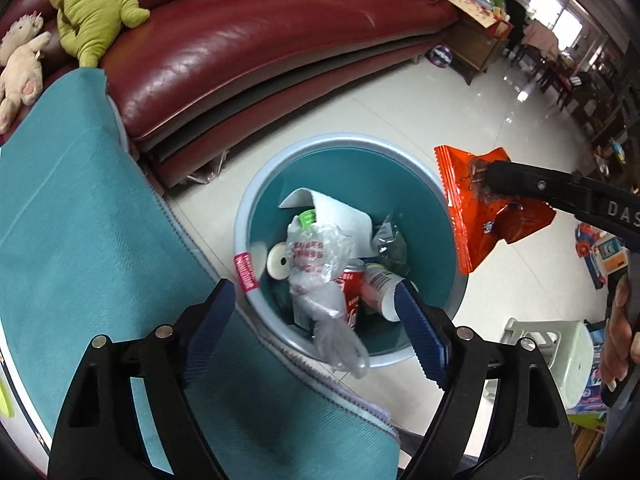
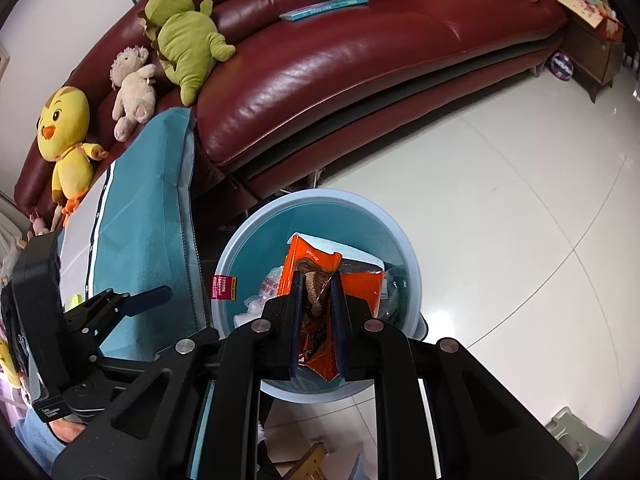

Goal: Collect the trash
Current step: 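Carry the plastic bag and Ovaltine bag over the bin and open both tools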

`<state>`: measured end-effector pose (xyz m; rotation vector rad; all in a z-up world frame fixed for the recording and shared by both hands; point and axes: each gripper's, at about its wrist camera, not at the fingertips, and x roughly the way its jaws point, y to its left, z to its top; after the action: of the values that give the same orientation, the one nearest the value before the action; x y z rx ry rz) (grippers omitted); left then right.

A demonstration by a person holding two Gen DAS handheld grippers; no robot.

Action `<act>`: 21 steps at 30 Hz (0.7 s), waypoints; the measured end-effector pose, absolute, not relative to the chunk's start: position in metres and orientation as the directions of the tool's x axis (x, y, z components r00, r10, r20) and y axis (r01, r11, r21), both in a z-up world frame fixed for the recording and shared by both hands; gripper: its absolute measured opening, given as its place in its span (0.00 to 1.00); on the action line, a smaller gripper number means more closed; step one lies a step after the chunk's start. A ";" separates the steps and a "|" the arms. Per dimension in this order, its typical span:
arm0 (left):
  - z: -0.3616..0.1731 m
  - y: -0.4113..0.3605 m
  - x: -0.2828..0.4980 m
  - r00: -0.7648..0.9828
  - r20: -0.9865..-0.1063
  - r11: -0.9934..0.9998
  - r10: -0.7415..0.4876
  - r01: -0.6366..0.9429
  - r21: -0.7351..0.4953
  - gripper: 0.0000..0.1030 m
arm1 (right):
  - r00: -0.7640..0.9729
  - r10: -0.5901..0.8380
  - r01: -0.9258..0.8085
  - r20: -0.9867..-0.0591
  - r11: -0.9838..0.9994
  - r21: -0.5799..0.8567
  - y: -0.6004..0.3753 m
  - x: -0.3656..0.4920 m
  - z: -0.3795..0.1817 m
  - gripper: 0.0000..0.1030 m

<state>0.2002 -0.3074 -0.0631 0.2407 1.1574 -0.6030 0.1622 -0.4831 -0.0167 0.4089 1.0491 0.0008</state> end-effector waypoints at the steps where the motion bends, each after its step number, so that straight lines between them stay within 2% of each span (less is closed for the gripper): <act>1: -0.061 -0.306 0.199 0.268 -0.909 0.821 -0.320 0.558 -0.125 0.82 | 0.502 0.196 0.190 -0.842 0.925 0.328 -0.482 0.164 -0.018 0.13; 4: -0.059 -0.297 0.199 0.267 -0.909 0.828 -0.319 0.546 -0.130 0.85 | 0.489 0.207 0.186 -0.847 0.924 0.333 -0.477 0.170 -0.023 0.19; 5: -0.058 -0.293 0.199 0.269 -0.909 0.831 -0.319 0.541 -0.131 0.85 | 0.484 0.215 0.184 -0.848 0.923 0.339 -0.475 0.172 -0.025 0.26; 6: -0.057 -0.288 0.198 0.274 -0.908 0.835 -0.318 0.535 -0.131 0.85 | 0.480 0.220 0.182 -0.849 0.922 0.342 -0.473 0.174 -0.026 0.36; 8: -0.054 -0.279 0.197 0.280 -0.907 0.843 -0.316 0.522 -0.132 0.87 | 0.471 0.227 0.177 -0.852 0.922 0.344 -0.468 0.177 -0.030 0.45; 10: -0.052 -0.269 0.196 0.285 -0.905 0.851 -0.316 0.507 -0.137 0.89 | 0.460 0.238 0.175 -0.855 0.920 0.350 -0.464 0.179 -0.034 0.47; 12: -0.050 -0.261 0.194 0.296 -0.903 0.859 -0.311 0.495 -0.134 0.89 | 0.447 0.247 0.180 -0.860 0.917 0.357 -0.460 0.183 -0.038 0.63; 14: -0.048 -0.250 0.193 0.302 -0.902 0.866 -0.309 0.481 -0.136 0.89 | 0.445 0.242 0.192 -0.862 0.915 0.356 -0.457 0.185 -0.038 0.66; 16: -0.046 -0.242 0.192 0.305 -0.900 0.872 -0.310 0.469 -0.141 0.90 | 0.436 0.237 0.203 -0.868 0.914 0.352 -0.455 0.186 -0.038 0.73; 21: -0.039 -0.226 0.187 0.324 -0.892 0.878 -0.315 0.457 -0.144 0.90 | 0.414 0.218 0.221 -0.884 0.917 0.331 -0.448 0.183 -0.034 0.75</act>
<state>0.1866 -0.2264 -0.0392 0.1432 1.1329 -0.5089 0.1834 -0.4477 -0.0338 0.4332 1.1544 -0.0018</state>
